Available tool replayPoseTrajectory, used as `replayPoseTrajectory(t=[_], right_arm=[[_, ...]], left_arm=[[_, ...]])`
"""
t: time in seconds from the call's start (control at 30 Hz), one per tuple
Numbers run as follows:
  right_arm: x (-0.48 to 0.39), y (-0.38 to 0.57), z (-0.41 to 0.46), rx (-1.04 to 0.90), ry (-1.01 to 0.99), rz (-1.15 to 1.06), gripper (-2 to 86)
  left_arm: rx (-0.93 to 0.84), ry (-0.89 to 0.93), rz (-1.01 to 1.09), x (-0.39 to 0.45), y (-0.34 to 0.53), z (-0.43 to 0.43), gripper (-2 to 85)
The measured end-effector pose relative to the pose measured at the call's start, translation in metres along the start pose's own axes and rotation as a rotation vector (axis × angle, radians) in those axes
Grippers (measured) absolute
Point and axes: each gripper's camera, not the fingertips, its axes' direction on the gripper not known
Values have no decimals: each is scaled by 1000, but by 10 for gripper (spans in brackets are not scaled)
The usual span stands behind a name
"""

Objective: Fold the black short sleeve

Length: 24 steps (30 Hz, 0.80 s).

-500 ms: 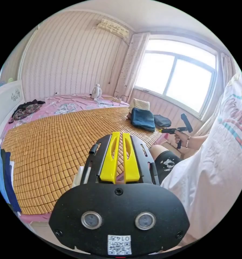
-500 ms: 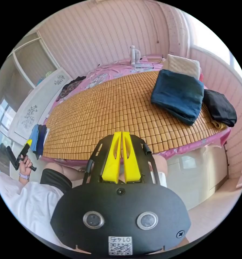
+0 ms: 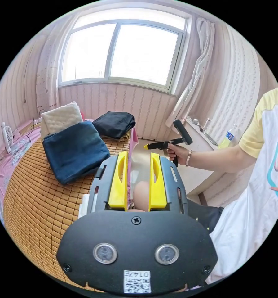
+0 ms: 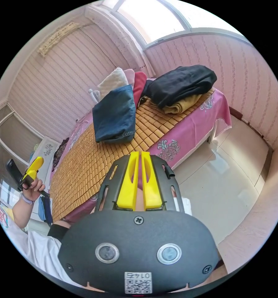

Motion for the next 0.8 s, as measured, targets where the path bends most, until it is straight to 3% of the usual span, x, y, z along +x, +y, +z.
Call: replayPoseTrajectory(t=[0.23, 0.5, 0.63, 0.8], right_arm=[[90, -108, -18, 90, -22, 53, 58], [160, -173, -2, -16, -208, 165, 58], [191, -177, -22, 6, -368, 209, 19], [197, -173, -77, 90, -571, 166, 8]], left_arm=[[-126, -82, 49, -20, -102, 132, 103], [-259, -99, 137, -30, -177, 238, 106], [-276, -120, 182, -19, -192, 243, 102], [-70, -180, 255, 22, -197, 173, 68]])
